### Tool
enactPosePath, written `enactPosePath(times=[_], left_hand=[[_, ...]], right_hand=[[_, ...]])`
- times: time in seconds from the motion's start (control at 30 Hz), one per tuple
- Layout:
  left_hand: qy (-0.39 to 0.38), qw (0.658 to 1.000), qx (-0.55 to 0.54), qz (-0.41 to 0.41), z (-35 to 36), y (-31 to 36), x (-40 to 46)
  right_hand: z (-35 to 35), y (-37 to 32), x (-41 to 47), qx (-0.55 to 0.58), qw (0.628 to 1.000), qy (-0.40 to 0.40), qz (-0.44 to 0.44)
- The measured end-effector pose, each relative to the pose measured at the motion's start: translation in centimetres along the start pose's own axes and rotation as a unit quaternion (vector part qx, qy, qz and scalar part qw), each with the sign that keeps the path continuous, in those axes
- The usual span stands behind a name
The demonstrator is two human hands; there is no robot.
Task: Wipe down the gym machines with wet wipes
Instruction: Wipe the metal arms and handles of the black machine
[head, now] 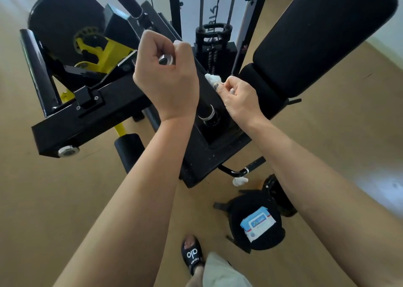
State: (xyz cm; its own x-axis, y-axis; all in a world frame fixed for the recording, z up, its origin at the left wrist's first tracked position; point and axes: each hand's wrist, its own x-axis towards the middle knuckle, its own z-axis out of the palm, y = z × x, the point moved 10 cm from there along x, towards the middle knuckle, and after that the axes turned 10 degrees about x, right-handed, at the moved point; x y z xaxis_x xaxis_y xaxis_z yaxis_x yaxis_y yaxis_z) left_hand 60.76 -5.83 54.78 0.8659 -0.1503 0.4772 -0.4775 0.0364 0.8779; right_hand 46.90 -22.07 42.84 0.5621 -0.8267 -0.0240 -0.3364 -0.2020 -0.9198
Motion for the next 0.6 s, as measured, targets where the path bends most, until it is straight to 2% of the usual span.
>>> enactPosePath(times=[0.17,0.27,0.37,0.6], left_hand=[[0.052,0.998,-0.012,-0.035,-0.8,-0.1,-0.6],[0.088,0.988,-0.021,-0.126,-0.9,-1.5,-2.4],[0.095,0.972,0.016,-0.214,-0.1,-3.2,-5.7],[0.223,0.949,0.107,-0.198,-0.4,-4.4,-7.2]], right_hand=[[0.2,-0.2,0.0,0.018,1.0,-0.01,-0.007],[0.5,-0.5,-0.1,0.028,0.999,-0.03,-0.02],[0.6,-0.6,-0.1,0.034,0.998,-0.046,-0.031],[0.0,-0.2,0.0,0.048,0.989,-0.085,-0.111]])
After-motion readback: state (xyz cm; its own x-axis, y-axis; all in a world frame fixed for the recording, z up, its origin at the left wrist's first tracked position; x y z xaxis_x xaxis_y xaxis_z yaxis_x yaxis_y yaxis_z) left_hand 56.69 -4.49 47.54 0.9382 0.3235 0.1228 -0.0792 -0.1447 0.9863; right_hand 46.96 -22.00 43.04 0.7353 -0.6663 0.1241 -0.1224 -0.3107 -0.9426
